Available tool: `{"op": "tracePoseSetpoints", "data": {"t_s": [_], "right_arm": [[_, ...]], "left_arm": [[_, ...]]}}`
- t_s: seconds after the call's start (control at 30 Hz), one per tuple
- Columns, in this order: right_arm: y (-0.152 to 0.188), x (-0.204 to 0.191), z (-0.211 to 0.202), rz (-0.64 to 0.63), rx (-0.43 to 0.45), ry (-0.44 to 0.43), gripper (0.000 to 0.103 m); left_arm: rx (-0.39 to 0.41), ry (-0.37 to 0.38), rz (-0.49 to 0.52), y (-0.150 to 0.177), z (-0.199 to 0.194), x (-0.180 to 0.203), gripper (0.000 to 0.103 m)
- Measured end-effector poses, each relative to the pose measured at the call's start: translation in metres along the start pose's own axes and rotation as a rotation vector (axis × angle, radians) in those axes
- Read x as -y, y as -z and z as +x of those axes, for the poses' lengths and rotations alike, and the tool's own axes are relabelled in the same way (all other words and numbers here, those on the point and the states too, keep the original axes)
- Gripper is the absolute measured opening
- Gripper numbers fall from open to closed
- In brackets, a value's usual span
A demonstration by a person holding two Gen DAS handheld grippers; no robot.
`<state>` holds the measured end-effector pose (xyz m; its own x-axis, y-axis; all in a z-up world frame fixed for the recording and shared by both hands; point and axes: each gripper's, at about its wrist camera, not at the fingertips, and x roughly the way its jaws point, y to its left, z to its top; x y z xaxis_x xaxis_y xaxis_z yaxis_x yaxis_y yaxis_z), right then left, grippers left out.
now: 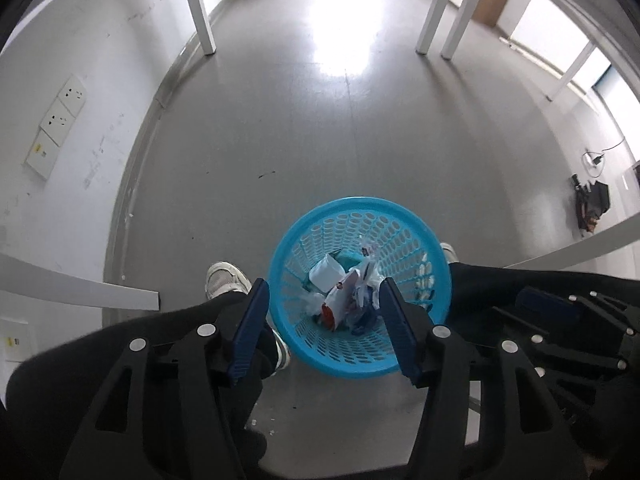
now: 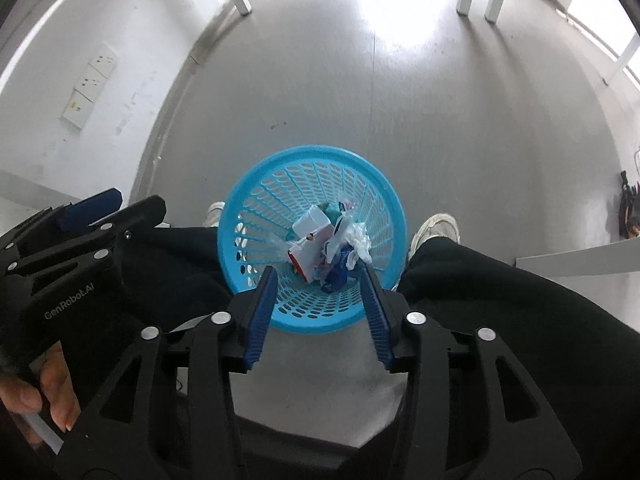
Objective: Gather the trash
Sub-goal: 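Raise both open tools from the wastebasket back toward the table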
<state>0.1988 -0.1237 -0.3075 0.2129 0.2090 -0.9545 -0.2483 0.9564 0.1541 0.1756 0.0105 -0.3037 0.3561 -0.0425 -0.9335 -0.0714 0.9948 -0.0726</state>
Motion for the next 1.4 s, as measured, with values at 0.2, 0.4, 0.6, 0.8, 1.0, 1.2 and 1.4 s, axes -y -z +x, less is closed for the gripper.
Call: {"op": "tracePoseSetpoints", "data": {"t_s": [0.2, 0.4, 0.6, 0.8, 1.0, 1.2, 1.4], "right_arm": [[0.024, -0.004, -0.036, -0.02, 0.059, -0.016, 0.05], [0.049, -0.005, -0.084, -0.045, 0.128, -0.037, 0.056], [0.075, -0.009, -0.125, -0.085, 0.216, -0.038, 0.06], [0.096, -0.012, -0.167, -0.116, 0.317, -0.041, 0.068], [0.105, -0.016, -0.221, -0.138, 0.445, -0.054, 0.078], [0.094, -0.02, -0.281, -0.173, 0.58, -0.071, 0.091], [0.055, -0.013, -0.323, -0.177, 0.687, -0.063, 0.094]], "left_arm": [[0.049, 0.022, 0.04, 0.023, -0.033, 0.007, 0.059], [0.112, 0.028, 0.082, 0.047, -0.074, 0.009, 0.067], [0.204, 0.066, 0.097, 0.069, -0.121, 0.009, 0.077], [0.327, 0.105, 0.141, 0.088, -0.171, 0.01, 0.087], [0.421, 0.115, 0.142, 0.091, -0.212, -0.001, 0.097], [0.531, 0.133, 0.144, 0.08, -0.251, -0.006, 0.097], [0.62, 0.124, 0.119, 0.048, -0.277, -0.013, 0.097]]}}
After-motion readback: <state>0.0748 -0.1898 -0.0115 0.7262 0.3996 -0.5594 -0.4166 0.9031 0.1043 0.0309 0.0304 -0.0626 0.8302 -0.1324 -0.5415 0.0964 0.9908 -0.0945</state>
